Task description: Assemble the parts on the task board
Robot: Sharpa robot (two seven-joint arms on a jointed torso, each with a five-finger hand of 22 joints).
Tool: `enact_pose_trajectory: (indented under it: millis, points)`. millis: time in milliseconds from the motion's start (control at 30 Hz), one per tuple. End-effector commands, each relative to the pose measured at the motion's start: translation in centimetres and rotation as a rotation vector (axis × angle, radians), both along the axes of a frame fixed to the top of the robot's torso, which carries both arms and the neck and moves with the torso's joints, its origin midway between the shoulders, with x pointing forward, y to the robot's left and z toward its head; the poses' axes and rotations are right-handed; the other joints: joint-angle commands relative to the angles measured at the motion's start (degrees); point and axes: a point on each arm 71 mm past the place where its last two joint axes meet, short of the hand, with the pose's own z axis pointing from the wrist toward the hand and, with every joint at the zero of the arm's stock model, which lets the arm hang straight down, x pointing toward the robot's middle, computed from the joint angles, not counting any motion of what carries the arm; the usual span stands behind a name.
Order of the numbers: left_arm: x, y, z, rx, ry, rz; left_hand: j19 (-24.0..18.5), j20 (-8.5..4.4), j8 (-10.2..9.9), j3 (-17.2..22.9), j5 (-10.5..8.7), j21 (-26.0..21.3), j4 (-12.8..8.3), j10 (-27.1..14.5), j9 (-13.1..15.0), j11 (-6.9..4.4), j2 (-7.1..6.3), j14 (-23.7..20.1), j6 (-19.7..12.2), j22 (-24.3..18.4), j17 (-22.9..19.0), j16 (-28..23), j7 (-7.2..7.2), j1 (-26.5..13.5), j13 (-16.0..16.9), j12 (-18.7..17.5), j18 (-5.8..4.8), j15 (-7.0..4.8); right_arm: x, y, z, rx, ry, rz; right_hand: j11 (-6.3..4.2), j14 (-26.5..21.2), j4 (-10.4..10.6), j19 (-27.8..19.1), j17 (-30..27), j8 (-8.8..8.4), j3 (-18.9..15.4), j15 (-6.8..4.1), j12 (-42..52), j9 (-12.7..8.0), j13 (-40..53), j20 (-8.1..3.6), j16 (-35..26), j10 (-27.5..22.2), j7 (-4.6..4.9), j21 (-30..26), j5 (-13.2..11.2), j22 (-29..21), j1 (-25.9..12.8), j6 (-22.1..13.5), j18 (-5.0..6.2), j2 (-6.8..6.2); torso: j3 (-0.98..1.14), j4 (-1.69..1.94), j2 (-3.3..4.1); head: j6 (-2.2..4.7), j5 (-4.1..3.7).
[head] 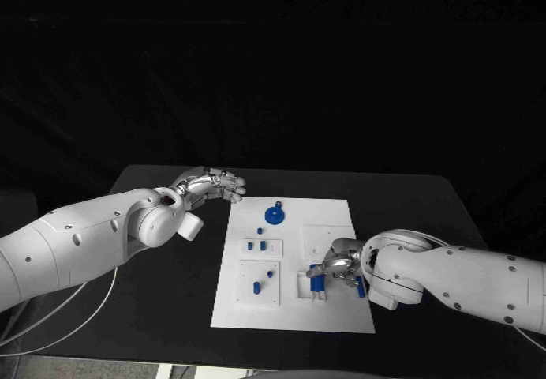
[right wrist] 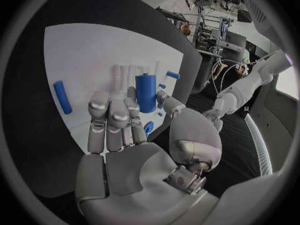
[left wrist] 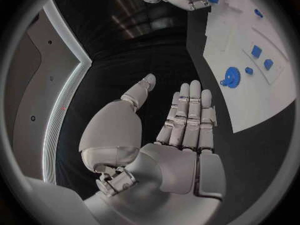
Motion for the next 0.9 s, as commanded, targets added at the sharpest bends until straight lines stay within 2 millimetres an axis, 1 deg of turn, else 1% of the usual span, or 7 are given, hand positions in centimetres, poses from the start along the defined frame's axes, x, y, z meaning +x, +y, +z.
enact_pose_trajectory:
  millis: [33,300,367,533,667,800,900]
  points:
    - [0.0,-0.3,0.1,-0.004,-0.005,-0.009,0.1,0.08,0.2,-0.2,-0.09,-0.4,0.0,-0.2,-0.1,-0.06,0.43,0.3,-0.2,0.1,0.1,-0.4,-0.17,-0.3,0.1,-0.3,0.19,-0.12,-0.2,0.2,-0.4,-0.018,0.057,0.030,0.07,0.1,-0.1,-0.3,0.1,-0.22,-0.4,-0.45,0.0,-0.1,0.1,-0.23,-0.4,0.4,0.59,0.3,-0.2,1.1,-0.5,0.8,3.06,0.27,-0.05,0.01,0.02,-0.08,-0.05]
    - [0.0,-0.3,0.1,-0.005,-0.004,-0.012,0.2,0.08,0.2,-0.2,-0.12,-0.4,0.0,-0.2,-0.1,-0.06,0.42,0.3,-0.2,0.1,0.1,-0.4,-0.18,-0.3,0.1,-0.3,0.19,-0.12,0.0,0.9,-0.6,-0.036,0.061,0.043,0.05,0.1,-0.4,-0.3,0.1,-0.22,-0.7,-0.47,0.1,-0.1,0.2,-0.28,-0.4,0.6,0.57,0.4,-0.2,1.1,-0.7,1.0,3.06,0.42,-0.08,0.02,0.01,-0.26,0.00]
    - [0.0,-0.3,0.1,-0.005,-0.004,-0.011,0.2,0.08,0.2,-0.2,-0.13,-0.4,0.0,-0.2,-0.1,-0.07,0.42,0.4,-0.2,0.1,0.1,-0.4,-0.18,-0.3,0.1,-0.3,0.19,-0.12,0.0,1.1,-0.6,-0.037,0.063,0.047,0.04,0.1,-0.4,-0.3,0.2,-0.22,-0.8,-0.48,0.1,-0.1,0.2,-0.28,-0.4,0.6,0.55,0.4,-0.2,1.1,-0.7,1.0,3.06,0.47,-0.04,-0.02,0.03,-0.31,0.07]
    - [0.0,-0.3,0.1,-0.004,-0.003,-0.011,0.2,0.07,0.2,-0.3,-0.15,-0.4,0.0,-0.2,-0.1,-0.07,0.43,0.4,-0.2,0.1,0.1,-0.4,-0.18,-0.3,0.1,-0.3,0.19,-0.12,-0.1,1.4,-1.1,-0.051,0.081,0.062,0.01,0.1,-0.5,-0.3,0.2,-0.20,-0.8,-0.50,0.2,0.0,0.3,-0.30,-0.4,0.8,0.53,0.4,-0.2,1.1,-0.8,1.1,3.06,0.54,-0.02,0.03,0.05,-0.42,0.11]
    - [0.0,-0.3,0.1,-0.005,-0.003,-0.012,0.2,0.07,0.2,-0.3,-0.16,-0.4,0.0,-0.2,-0.1,-0.07,0.43,0.4,-0.2,0.1,0.2,-0.5,-0.19,-0.3,0.1,-0.3,0.19,-0.12,-0.1,1.8,-1.3,-0.056,0.091,0.075,-0.01,0.1,-0.6,-0.4,0.2,-0.20,-0.9,-0.53,0.3,0.0,0.4,-0.31,-0.4,0.9,0.51,0.4,-0.2,1.1,-0.9,1.2,3.06,0.63,0.00,-0.02,0.06,-0.55,0.19]
    - [0.0,-0.3,0.1,-0.003,-0.001,-0.012,0.2,0.07,0.2,-0.3,-0.17,-0.5,0.0,-0.2,-0.1,-0.08,0.41,0.4,-0.2,0.1,0.2,-0.5,-0.19,-0.3,0.1,-0.3,0.18,-0.12,0.0,1.9,-1.4,-0.065,0.100,0.082,-0.03,0.1,-0.6,-0.4,0.2,-0.23,-1.0,-0.54,0.2,0.0,0.3,-0.31,-0.4,0.8,0.49,0.4,-0.2,1.0,-1.0,1.2,3.06,0.78,0.04,0.03,0.06,-0.66,0.25]
    - [0.0,-0.3,0.1,-0.003,-0.001,-0.012,0.2,0.07,0.2,-0.3,-0.18,-0.5,0.0,-0.2,-0.1,-0.07,0.40,0.3,-0.2,0.1,0.2,-0.5,-0.19,-0.3,0.1,-0.3,0.18,-0.11,0.0,1.9,-1.6,-0.070,0.106,0.087,-0.03,0.1,-0.6,-0.4,0.2,-0.23,-1.0,-0.55,0.1,0.0,0.3,-0.31,-0.4,0.7,0.49,0.4,-0.2,1.0,-1.0,1.2,3.06,0.81,0.03,0.00,0.04,-0.68,0.26]
